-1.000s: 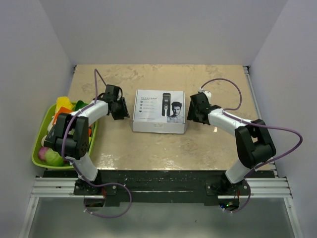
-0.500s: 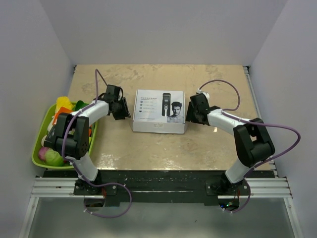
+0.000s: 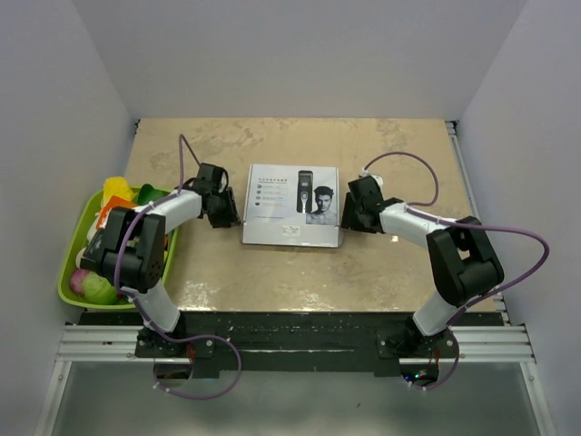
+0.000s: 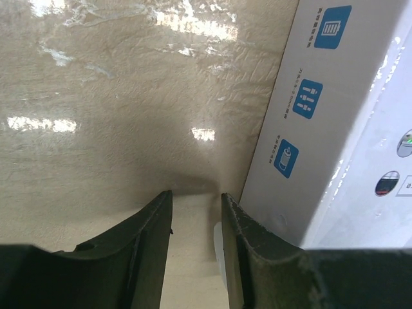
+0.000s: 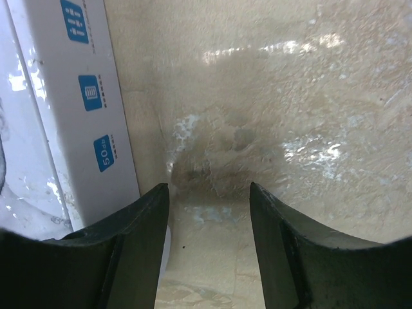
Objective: Sort the hair-cutting tools
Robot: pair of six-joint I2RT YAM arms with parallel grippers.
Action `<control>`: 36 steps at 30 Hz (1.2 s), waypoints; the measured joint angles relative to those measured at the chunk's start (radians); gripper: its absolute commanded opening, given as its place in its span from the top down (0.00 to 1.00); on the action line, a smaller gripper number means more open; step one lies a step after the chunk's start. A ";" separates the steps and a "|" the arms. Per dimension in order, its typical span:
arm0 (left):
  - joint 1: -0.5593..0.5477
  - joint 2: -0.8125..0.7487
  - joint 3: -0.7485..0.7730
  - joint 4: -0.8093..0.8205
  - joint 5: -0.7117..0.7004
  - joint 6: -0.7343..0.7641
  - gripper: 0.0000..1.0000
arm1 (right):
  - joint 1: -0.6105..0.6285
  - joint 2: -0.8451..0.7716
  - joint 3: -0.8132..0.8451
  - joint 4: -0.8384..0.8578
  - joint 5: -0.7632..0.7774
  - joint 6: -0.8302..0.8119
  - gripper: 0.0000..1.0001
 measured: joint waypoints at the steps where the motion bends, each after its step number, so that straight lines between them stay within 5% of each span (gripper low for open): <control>1: -0.002 -0.001 -0.003 0.005 0.000 0.000 0.59 | 0.004 0.000 -0.004 0.000 -0.003 0.001 0.44; 36: -0.013 -0.045 -0.045 0.000 0.008 0.000 0.59 | 0.088 -0.028 0.032 -0.052 0.070 0.003 0.42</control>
